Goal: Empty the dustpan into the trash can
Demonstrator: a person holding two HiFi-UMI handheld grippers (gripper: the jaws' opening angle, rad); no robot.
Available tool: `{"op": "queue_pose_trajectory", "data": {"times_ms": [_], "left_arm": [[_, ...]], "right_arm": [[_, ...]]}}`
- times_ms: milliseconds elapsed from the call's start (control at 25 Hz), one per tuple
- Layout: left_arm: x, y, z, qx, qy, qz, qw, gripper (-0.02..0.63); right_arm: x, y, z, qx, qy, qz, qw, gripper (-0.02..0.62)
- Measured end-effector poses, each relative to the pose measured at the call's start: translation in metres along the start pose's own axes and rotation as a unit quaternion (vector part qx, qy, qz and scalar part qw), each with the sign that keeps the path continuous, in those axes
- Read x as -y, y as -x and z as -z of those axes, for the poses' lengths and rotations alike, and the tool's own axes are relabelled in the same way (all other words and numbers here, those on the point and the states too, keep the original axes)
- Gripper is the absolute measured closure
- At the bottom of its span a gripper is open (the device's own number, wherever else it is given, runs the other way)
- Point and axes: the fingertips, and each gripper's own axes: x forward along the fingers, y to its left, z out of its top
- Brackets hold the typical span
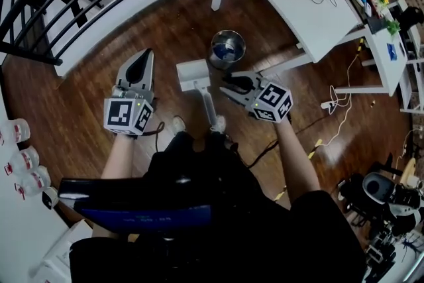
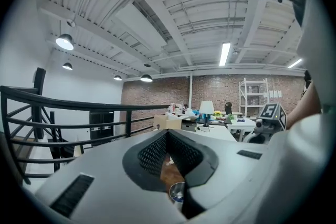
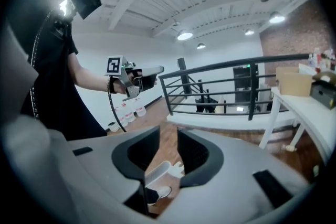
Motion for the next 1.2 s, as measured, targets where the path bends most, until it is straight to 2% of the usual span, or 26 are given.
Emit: {"op": "queue_pose_trajectory", "data": {"times_ms": [40,160,280,320,400,560,640,760,920,1080,1200], "left_arm": [[0.003,-0.002,-0.001,0.001,-0.001,-0.007,1.0000,0.601],[0.012,-0.007,-0.003,0.001,-0.001,-0.028,0.9996,0.601],[0.019,-0.002,-0.004,-0.002,-0.001,-0.048,0.9989,0.601],[0.020,0.002,-0.004,-0.003,-0.003,-0.056,0.9984,0.601],[0.017,0.011,-0.005,-0.005,-0.005,-0.075,0.9972,0.601],[0.005,0.030,-0.007,-0.008,-0.008,-0.108,0.9941,0.601],[-0.001,0.039,-0.010,-0.009,-0.011,-0.122,0.9924,0.601],[-0.009,0.053,-0.012,-0.010,-0.013,-0.142,0.9897,0.601],[-0.018,0.069,-0.012,-0.013,-0.013,-0.163,0.9865,0.601],[-0.026,0.079,-0.012,-0.016,-0.014,-0.174,0.9844,0.601],[-0.031,0.085,-0.009,-0.019,-0.012,-0.181,0.9832,0.601]], "right_arm": [[-0.001,-0.001,0.013,-0.009,-0.018,-0.021,1.000,0.454],[-0.007,-0.009,0.063,-0.050,-0.082,-0.099,0.990,0.372],[-0.019,-0.019,0.114,-0.096,-0.158,-0.179,0.966,0.270],[-0.022,-0.023,0.126,-0.104,-0.179,-0.200,0.958,0.256],[-0.025,-0.032,0.142,-0.107,-0.216,-0.230,0.943,0.255],[-0.025,-0.051,0.152,-0.087,-0.299,-0.261,0.914,0.255],[-0.030,-0.060,0.155,-0.094,-0.311,-0.278,0.904,0.255],[-0.040,-0.074,0.155,-0.110,-0.310,-0.300,0.895,0.255],[-0.047,-0.091,0.152,-0.118,-0.303,-0.318,0.891,0.256],[-0.049,-0.103,0.142,-0.116,-0.316,-0.329,0.883,0.326],[-0.042,-0.109,0.137,-0.096,-0.338,-0.331,0.876,0.404]]}}
